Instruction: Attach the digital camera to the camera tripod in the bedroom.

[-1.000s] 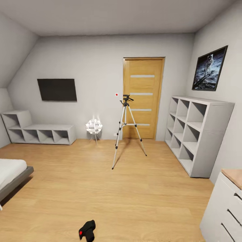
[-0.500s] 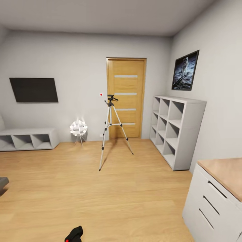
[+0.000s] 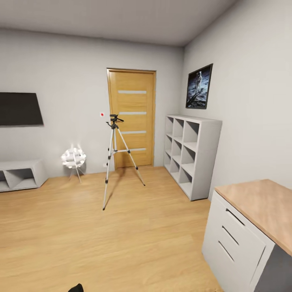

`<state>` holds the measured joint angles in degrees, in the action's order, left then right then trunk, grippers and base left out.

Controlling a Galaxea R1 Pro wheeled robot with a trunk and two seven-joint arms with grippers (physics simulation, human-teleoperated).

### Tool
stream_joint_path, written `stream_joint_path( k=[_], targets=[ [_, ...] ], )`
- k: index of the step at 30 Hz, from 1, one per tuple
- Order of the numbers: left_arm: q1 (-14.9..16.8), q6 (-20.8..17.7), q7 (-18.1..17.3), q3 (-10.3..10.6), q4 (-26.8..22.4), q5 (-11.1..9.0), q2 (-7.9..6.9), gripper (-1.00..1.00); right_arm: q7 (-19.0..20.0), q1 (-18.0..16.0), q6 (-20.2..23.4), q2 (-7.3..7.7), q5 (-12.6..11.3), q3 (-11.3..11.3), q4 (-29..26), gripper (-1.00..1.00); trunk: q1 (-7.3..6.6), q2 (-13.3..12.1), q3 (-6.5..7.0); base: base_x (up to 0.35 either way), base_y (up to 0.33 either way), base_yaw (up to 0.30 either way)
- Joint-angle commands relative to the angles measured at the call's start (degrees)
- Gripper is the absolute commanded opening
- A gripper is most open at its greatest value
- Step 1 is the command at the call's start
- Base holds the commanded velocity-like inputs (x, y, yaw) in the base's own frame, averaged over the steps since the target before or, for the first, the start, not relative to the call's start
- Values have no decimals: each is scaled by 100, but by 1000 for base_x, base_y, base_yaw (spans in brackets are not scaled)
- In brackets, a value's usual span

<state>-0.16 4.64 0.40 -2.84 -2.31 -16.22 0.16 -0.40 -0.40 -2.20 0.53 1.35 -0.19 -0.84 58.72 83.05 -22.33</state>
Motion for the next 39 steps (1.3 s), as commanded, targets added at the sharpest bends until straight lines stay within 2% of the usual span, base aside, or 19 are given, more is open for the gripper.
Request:
stream_joint_path(
  k=[1,8,39],
  targets=[
    [-2,10,4,-26,-6,-7,2,100,-4,-4,-17,0,14,-2,5,100,1,3,-5,92,0,-296],
    [-2,2,4,-16,1,-14,9,100,-4,-4,-15,3,14,1,5,100,1,3,-5,238,0,-171],
    [-2,-7,4,-15,2,-21,9,100,5,-4,-8,9,40,-25,4,100,1,3,-5,321,0,-5]
  ],
)
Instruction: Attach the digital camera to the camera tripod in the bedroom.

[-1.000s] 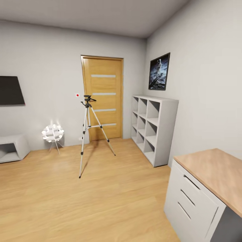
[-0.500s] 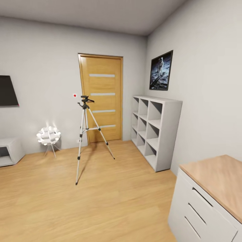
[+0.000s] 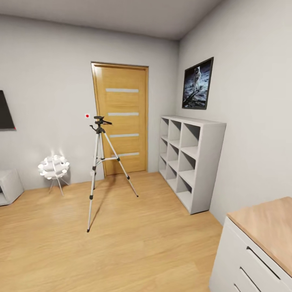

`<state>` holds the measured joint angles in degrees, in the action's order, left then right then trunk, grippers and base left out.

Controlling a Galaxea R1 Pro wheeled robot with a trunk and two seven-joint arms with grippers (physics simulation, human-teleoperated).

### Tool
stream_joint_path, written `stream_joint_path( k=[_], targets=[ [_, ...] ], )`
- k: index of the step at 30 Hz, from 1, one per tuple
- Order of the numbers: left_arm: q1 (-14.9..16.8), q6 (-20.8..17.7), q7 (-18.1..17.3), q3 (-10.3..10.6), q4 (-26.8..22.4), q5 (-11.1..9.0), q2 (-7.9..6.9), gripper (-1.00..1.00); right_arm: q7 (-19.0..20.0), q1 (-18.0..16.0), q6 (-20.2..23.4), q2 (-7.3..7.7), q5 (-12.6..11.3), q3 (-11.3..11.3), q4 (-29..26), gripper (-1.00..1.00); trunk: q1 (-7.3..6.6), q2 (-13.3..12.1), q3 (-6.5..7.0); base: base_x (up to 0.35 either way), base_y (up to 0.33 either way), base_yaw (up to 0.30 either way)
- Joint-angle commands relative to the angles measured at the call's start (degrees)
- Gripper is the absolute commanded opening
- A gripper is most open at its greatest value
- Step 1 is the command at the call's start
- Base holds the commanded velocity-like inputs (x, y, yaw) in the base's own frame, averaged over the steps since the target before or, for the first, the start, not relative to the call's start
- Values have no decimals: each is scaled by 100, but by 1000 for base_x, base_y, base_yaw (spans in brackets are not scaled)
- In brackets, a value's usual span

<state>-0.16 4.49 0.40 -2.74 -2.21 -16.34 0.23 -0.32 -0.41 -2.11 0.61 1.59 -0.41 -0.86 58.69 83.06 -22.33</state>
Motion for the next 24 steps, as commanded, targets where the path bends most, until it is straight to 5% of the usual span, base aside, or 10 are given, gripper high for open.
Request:
stream_joint_path(
  k=[1,24],
  targets=[
    [-2,8,4,-25,-8,-10,2,100,-3,-3,-18,2,17,-3,5,100,3,2,-5,323,0,0],
    [-1,8,4,-25,-8,-10,-1,100,-12,-3,-18,2,17,-3,7,100,3,2,-5,323,0,0]
  ],
)
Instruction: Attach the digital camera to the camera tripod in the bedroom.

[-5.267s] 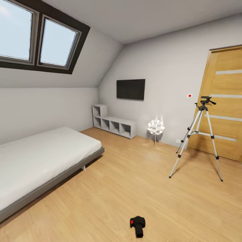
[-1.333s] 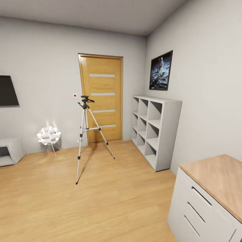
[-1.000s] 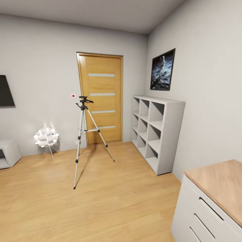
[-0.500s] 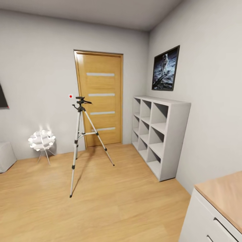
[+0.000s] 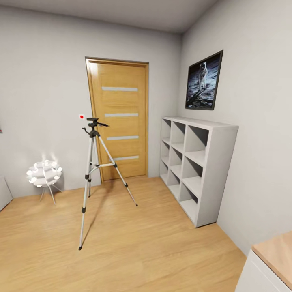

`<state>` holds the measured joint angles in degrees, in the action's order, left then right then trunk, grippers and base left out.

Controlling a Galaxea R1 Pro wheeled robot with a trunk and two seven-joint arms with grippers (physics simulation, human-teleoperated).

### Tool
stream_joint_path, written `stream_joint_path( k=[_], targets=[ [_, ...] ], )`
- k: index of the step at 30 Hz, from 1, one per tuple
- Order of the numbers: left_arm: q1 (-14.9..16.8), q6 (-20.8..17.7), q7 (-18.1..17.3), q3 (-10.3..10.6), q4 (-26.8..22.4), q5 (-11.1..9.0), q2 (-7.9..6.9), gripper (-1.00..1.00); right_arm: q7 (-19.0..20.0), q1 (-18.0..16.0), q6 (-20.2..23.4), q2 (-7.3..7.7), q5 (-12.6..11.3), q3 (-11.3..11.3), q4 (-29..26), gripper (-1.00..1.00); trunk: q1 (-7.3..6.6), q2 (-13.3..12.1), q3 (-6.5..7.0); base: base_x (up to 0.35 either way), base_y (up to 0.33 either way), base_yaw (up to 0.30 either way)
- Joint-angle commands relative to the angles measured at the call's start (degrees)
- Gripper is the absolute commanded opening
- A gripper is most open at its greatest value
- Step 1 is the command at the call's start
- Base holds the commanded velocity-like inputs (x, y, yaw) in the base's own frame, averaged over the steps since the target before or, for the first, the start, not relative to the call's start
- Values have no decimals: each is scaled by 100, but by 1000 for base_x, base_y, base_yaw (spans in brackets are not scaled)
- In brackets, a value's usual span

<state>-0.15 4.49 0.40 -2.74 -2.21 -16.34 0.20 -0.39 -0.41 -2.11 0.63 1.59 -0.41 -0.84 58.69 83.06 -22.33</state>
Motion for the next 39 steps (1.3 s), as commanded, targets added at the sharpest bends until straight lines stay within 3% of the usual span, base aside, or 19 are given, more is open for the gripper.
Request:
stream_joint_path(
  k=[1,23,39],
  targets=[
    [-2,8,4,-25,-8,-10,1,100,-4,-3,-18,0,17,-3,5,100,3,2,-5,323,0,0],
    [-1,8,4,-20,-8,-10,-2,100,18,-3,-5,-31,25,7,5,100,3,2,-5,323,0,6],
    [-2,16,4,-31,-8,-10,-3,100,13,-3,0,-19,25,6,5,100,3,2,-5,322,0,229]
  ],
)
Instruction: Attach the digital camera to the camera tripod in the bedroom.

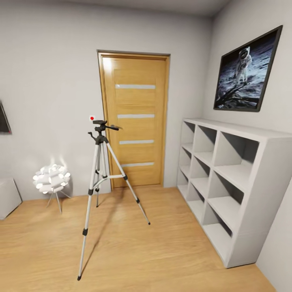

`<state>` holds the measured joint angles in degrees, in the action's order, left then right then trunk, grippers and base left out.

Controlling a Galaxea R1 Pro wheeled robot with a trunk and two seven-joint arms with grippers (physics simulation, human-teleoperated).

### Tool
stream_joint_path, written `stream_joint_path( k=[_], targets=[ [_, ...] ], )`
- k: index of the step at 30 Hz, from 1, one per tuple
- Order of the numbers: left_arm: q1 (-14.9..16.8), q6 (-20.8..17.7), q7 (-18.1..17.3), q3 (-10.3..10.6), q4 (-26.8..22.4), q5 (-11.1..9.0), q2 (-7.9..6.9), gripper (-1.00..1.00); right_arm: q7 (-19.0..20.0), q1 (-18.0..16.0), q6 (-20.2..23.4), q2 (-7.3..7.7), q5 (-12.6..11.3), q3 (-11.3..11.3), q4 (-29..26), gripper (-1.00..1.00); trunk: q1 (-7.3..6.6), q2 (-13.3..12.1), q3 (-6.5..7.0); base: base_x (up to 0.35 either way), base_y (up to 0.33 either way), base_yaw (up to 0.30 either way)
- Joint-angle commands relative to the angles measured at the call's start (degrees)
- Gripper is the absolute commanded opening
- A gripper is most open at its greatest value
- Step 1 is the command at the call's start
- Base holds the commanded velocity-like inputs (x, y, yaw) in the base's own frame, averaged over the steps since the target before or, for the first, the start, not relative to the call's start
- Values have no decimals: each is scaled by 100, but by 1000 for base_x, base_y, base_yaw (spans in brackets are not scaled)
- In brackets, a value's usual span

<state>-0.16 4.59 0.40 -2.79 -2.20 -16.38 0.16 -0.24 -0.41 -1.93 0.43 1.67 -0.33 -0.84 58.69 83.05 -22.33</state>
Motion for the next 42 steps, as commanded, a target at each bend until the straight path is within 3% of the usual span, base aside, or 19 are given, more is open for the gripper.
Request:
stream_joint_path(
  k=[1,23,34,42],
  targets=[
    [0,7,4,-26,-8,-6,2,100,-4,-3,-18,1,17,-2,5,100,3,2,-5,313,0,268],
    [-2,16,10,-38,-15,-45,2,100,-17,-3,-21,83,2,18,-2,100,3,2,-5,55,0,269],
    [0,15,7,-30,-17,-608,-3,100,-25,-3,-43,125,0,15,-5,100,3,2,-5,0,0,270],
    [-2,16,5,-29,-17,-758,1,100,-28,-3,-280,207,-7,9,-65,100,3,2,-5,0,0,270]
  ],
)
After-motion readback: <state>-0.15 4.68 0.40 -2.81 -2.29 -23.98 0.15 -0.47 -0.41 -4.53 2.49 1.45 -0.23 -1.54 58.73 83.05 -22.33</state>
